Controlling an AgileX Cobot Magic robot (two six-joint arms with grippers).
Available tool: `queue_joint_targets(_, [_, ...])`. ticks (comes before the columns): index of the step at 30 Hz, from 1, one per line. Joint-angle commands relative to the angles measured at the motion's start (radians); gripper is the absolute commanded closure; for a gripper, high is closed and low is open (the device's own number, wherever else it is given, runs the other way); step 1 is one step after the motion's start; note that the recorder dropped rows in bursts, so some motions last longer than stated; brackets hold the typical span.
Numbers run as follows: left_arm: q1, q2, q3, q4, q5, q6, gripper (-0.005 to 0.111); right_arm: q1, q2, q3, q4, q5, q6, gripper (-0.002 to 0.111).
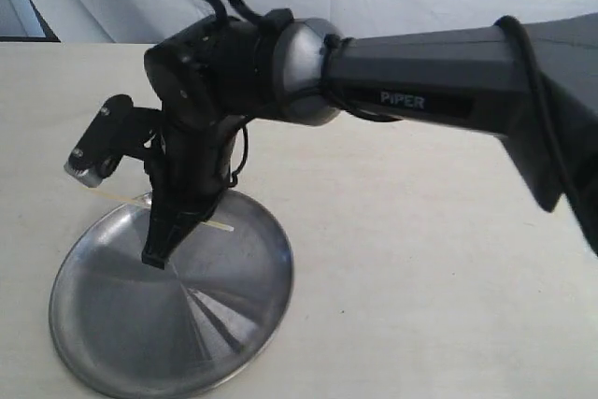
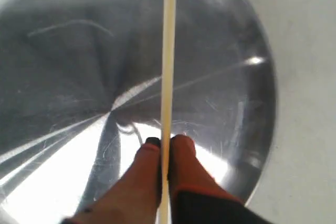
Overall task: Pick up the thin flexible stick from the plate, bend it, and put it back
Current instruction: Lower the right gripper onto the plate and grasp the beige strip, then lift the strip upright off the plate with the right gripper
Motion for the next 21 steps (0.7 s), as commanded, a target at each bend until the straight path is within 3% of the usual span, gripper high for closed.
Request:
queue_joint_targets(1, [0.002, -0.004, 0.004, -0.004, 0.000, 0.000, 0.107, -0.002, -0.027, 0.001, -0.005, 0.042, 0.006, 0.109])
queue_joint_targets(7, [0.002, -0.004, 0.004, -0.004, 0.002, 0.000, 0.107, -0.002, -0.146, 0.016, 0.019, 0.073, 0.123, 0.109])
queue_joint_targets(16, [0.002, -0.004, 0.004, -0.001, -0.007, 0.000, 0.107, -0.002, -0.436, 0.325, 0.135, -0.009, 0.124, 0.109])
queue_joint_targets(18, [0.002, -0.004, 0.004, -0.003, -0.050, -0.012, 0.107, -0.002, -0.489, 0.401, 0.183, -0.057, 0.116, 0.109])
queue_joint_targets(21, [0.002, -0.004, 0.004, -0.027, -0.238, -0.047, 0.107, -0.002, -0.558, 0.500, 0.257, -0.129, 0.085, 0.109])
